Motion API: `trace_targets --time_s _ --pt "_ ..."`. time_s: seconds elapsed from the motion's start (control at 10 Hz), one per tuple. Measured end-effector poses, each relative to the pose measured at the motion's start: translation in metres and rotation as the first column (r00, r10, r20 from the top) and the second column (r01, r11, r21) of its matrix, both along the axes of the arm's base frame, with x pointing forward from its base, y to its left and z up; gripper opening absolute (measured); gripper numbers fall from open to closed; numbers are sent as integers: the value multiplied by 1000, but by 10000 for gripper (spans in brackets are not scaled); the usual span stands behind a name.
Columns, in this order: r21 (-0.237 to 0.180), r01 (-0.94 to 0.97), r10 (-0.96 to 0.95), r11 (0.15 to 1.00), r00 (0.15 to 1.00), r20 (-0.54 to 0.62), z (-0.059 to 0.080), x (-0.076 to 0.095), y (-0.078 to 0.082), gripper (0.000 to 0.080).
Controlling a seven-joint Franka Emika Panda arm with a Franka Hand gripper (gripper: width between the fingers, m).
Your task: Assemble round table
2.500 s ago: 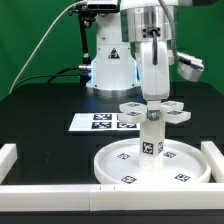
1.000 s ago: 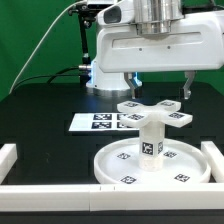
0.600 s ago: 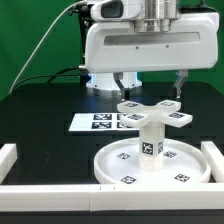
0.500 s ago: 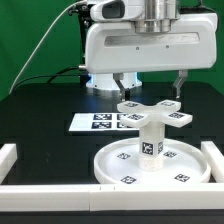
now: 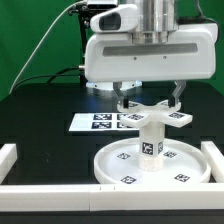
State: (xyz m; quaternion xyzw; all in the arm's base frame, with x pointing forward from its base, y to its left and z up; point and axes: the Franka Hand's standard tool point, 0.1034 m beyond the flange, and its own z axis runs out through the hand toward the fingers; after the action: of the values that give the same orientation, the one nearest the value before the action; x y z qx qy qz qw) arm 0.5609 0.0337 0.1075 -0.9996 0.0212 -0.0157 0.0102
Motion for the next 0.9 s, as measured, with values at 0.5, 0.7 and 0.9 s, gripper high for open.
trace_targets --time_s 0.5,0.7,0.9 --pt "-6 -6 5 1000 1000 -11 -8 -3 11 649" --pt "-12 -27 27 1000 1000 -12 -9 -3 8 635" --pt "-12 -13 13 1000 1000 -12 -9 -3 8 463"
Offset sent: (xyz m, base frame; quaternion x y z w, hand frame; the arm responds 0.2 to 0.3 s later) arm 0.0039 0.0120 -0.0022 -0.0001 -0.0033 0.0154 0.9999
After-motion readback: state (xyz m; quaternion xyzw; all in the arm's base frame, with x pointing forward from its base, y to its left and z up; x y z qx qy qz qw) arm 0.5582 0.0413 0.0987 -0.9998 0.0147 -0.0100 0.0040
